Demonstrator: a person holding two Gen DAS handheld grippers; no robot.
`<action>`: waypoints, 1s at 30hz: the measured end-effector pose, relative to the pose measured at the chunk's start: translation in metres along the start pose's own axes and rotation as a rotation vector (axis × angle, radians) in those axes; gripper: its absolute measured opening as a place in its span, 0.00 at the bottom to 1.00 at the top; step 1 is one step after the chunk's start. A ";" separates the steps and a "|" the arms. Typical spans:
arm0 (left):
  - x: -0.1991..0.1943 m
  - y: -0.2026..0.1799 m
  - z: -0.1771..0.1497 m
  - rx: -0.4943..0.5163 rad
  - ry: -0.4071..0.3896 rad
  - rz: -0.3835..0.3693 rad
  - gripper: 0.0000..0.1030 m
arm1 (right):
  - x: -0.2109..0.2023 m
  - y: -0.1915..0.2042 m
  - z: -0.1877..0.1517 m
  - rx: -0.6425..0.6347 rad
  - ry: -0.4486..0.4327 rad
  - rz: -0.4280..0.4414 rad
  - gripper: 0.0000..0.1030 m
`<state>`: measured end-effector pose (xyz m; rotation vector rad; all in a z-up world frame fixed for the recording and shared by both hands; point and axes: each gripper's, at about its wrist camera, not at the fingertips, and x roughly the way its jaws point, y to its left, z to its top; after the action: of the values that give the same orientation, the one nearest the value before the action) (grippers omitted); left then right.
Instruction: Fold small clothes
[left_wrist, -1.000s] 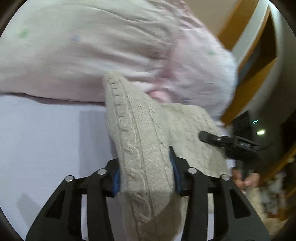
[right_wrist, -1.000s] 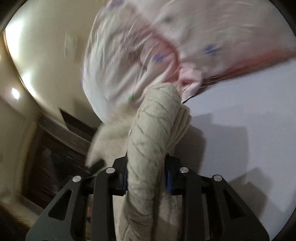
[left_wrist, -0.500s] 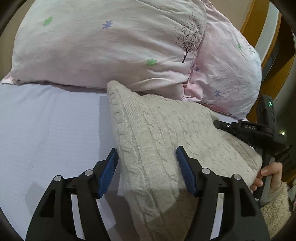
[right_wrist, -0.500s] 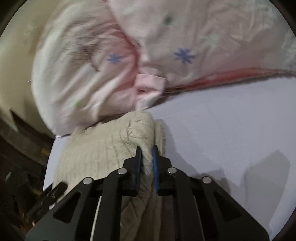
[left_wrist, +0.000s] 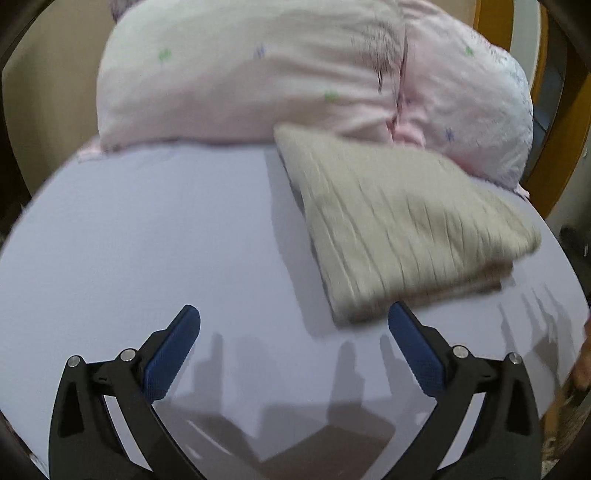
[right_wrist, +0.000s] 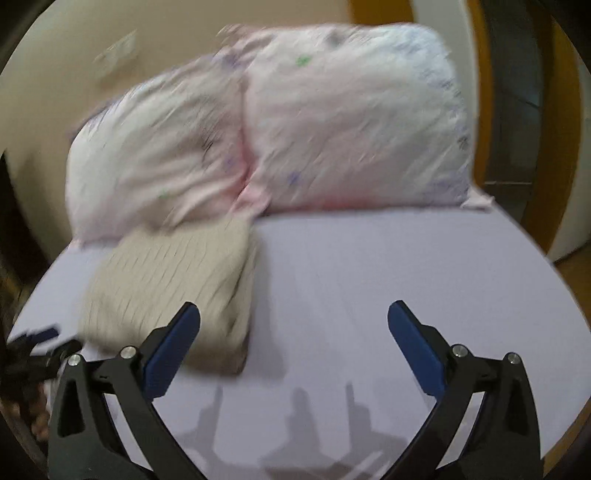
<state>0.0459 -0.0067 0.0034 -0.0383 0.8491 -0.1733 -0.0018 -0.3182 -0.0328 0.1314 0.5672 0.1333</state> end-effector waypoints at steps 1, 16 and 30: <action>0.002 -0.001 -0.002 -0.005 0.012 -0.007 0.99 | 0.009 0.012 -0.006 -0.016 0.044 0.025 0.98; 0.026 -0.027 -0.007 0.055 0.064 0.129 0.99 | 0.070 0.081 -0.036 -0.114 0.242 -0.095 0.98; 0.025 -0.028 -0.009 0.059 0.060 0.125 0.99 | 0.073 0.083 -0.031 -0.123 0.244 -0.088 0.98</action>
<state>0.0517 -0.0383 -0.0180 0.0751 0.9026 -0.0825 0.0349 -0.2220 -0.0840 -0.0304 0.8053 0.0988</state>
